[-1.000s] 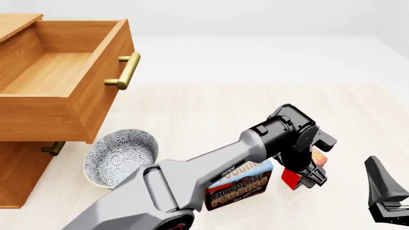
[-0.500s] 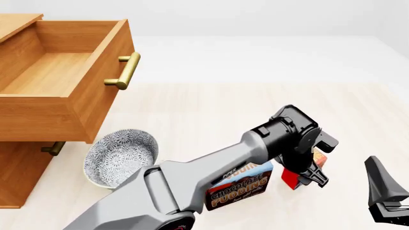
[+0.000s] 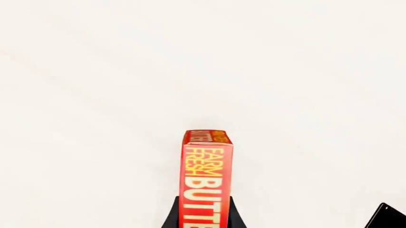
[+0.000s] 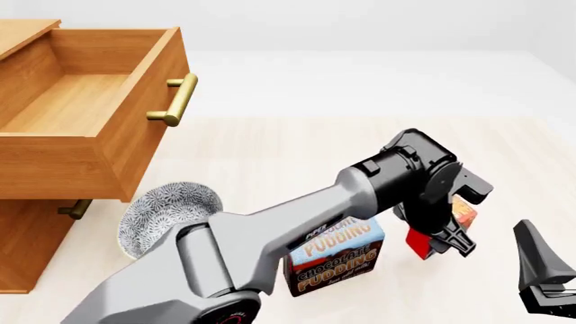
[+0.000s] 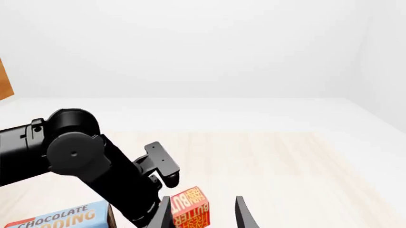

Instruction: Put the butter at the back in the top drawer of the cabinet and close it.

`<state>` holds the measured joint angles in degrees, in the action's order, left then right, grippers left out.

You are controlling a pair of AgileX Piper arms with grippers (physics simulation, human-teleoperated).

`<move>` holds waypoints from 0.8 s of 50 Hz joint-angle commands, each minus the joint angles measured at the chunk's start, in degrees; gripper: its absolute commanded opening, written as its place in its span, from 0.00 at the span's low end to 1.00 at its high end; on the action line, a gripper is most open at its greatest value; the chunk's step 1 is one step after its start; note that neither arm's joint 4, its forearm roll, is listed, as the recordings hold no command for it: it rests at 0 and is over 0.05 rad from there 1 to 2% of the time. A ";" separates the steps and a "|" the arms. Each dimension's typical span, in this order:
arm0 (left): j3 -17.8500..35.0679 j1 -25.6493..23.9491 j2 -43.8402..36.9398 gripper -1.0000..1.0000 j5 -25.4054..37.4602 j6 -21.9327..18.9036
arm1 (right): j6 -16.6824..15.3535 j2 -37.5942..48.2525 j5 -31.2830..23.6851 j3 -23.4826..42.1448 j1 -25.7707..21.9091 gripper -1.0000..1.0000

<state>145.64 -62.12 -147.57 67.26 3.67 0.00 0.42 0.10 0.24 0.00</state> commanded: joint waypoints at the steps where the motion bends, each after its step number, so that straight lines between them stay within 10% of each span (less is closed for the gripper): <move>1: -3.62 -0.19 6.09 0.00 -1.98 -2.09 | 0.00 0.00 0.00 0.00 0.00 1.00; 29: -18.49 2.37 22.83 0.00 -5.86 -5.95 | 0.00 0.00 0.00 0.00 0.00 1.00; 33: -10.15 -1.40 18.47 0.00 0.58 -0.42 | 0.00 0.00 0.00 0.00 0.00 1.00; 40: -14.00 -0.36 23.07 0.00 0.33 -0.51 | 0.00 0.00 0.00 0.00 0.00 1.00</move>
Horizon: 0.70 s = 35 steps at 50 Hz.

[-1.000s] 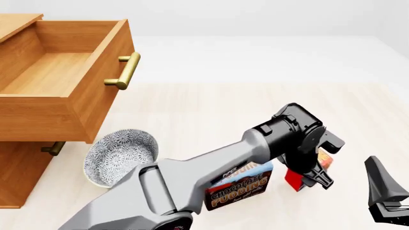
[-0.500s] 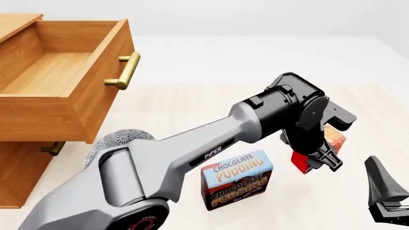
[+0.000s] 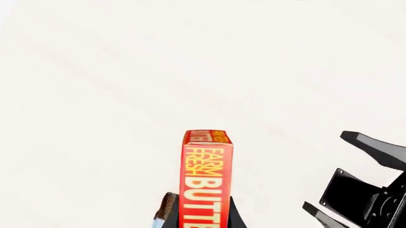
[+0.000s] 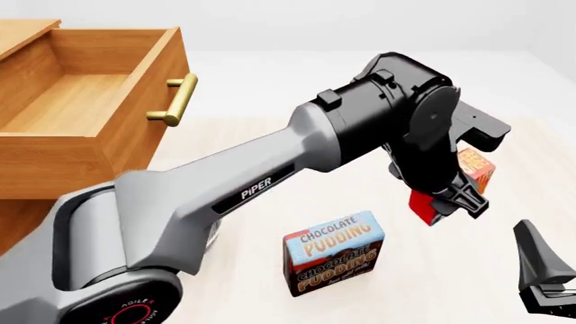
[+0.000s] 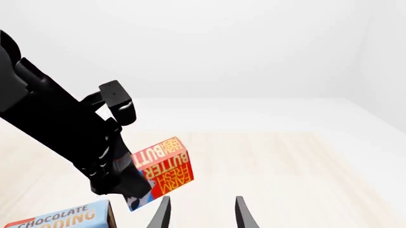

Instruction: Put the butter at the back in the top drawer of the cabinet and close it.

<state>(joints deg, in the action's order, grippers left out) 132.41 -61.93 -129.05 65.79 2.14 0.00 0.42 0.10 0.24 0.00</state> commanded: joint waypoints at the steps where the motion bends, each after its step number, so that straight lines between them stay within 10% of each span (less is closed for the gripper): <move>1: -2.49 -0.04 5.78 0.00 0.93 0.66 | 0.00 0.00 0.00 0.00 0.00 1.00; 11: -14.37 2.10 15.22 0.00 -3.12 -0.88 | 0.00 0.00 0.00 0.00 0.00 1.00; 35: -24.15 7.22 26.86 0.00 -3.31 -2.89 | 0.00 0.00 0.00 0.00 0.00 1.00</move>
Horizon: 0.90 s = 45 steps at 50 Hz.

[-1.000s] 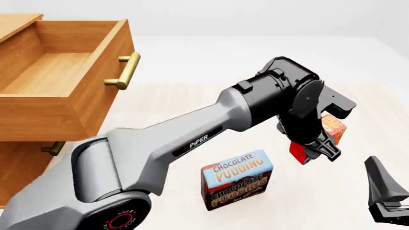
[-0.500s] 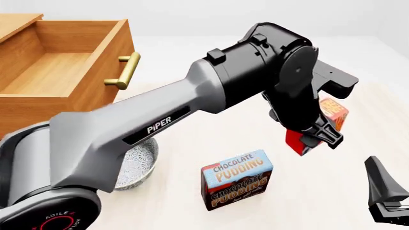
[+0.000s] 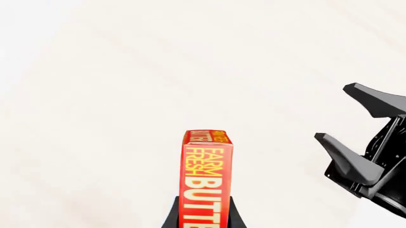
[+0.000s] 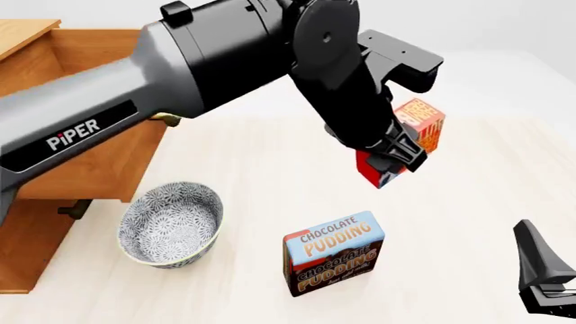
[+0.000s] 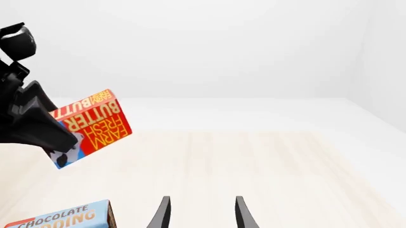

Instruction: Put the butter at the back in the top drawer of the cabinet and close it.

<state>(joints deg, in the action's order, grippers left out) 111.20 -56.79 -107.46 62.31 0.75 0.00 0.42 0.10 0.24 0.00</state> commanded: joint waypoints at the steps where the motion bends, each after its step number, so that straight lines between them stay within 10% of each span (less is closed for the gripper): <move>1: -3.01 2.08 5.31 0.00 0.14 -1.51 | 0.00 0.00 0.00 0.00 0.00 1.00; 45: -11.01 13.05 20.62 0.00 7.56 -2.25 | 0.00 0.00 0.00 0.00 0.00 1.00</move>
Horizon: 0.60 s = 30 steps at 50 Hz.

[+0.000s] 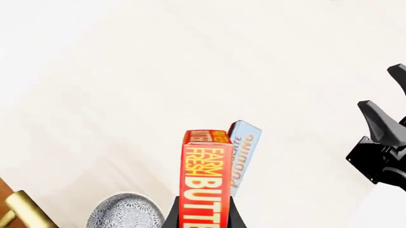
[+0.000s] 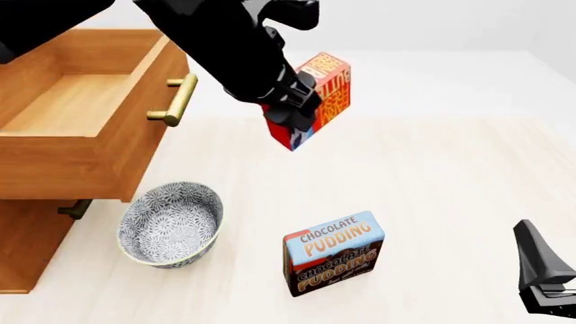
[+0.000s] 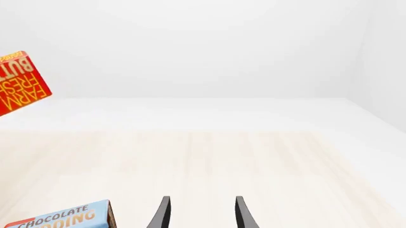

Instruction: Put the butter at the back in the top drawer of the cabinet and close it.

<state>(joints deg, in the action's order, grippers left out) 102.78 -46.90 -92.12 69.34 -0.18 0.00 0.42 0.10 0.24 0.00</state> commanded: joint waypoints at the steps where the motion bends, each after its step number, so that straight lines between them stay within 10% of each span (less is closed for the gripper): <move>1: -3.10 3.50 5.79 0.00 0.55 -1.35 | 0.00 0.00 0.00 0.00 0.00 1.00; 30: -9.77 12.87 14.74 0.00 0.56 -1.57 | 0.00 0.00 0.00 0.00 0.00 1.00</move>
<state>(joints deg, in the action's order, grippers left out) 94.10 -37.09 -80.47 69.90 -0.84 0.00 0.42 0.10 0.24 0.00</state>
